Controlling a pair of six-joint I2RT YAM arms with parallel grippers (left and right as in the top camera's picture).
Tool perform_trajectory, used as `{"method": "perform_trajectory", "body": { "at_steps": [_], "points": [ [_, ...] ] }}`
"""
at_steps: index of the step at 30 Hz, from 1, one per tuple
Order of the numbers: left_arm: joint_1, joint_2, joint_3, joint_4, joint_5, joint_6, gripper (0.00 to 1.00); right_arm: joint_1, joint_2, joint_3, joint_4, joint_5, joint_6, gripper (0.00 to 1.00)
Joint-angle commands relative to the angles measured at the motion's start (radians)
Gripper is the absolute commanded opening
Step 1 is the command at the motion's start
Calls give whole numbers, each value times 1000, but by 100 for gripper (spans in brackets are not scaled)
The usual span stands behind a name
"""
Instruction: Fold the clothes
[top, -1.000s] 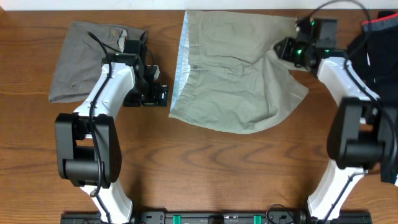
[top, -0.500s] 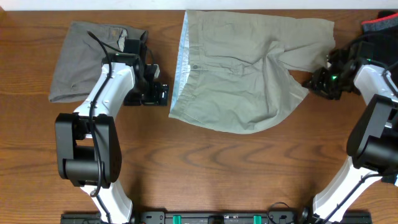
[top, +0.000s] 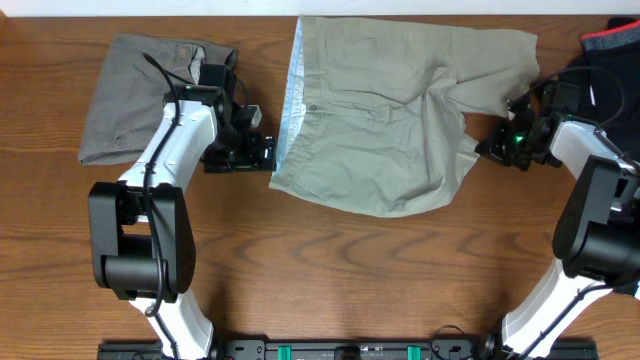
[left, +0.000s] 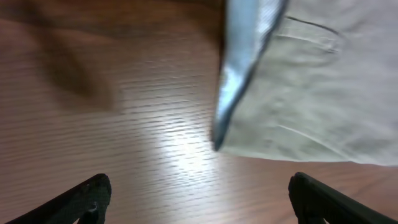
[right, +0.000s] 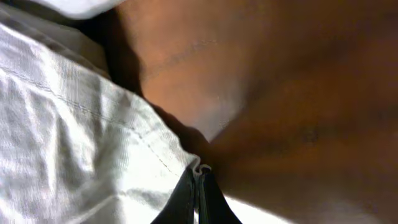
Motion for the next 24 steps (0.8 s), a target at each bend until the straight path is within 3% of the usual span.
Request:
{"method": "perform_trajectory", "body": {
  "at_steps": [1,11,16,18,21,24],
  "points": [
    [3,15,-3,-24,72,12,93,-40,-113,4,-49,11,-45,1],
    [3,15,-102,1,143,48,93,-177,-555,6,-285,123,-71,1],
    [3,15,-159,23,170,48,93,-187,-660,6,-468,172,-71,2],
    [3,15,-166,25,170,48,93,-187,-673,6,-552,245,-58,12],
    [3,15,-166,34,171,47,93,-187,-674,6,-628,404,24,38],
    [3,15,-166,38,174,47,93,-188,-675,6,-625,487,101,49]
  ]
}}
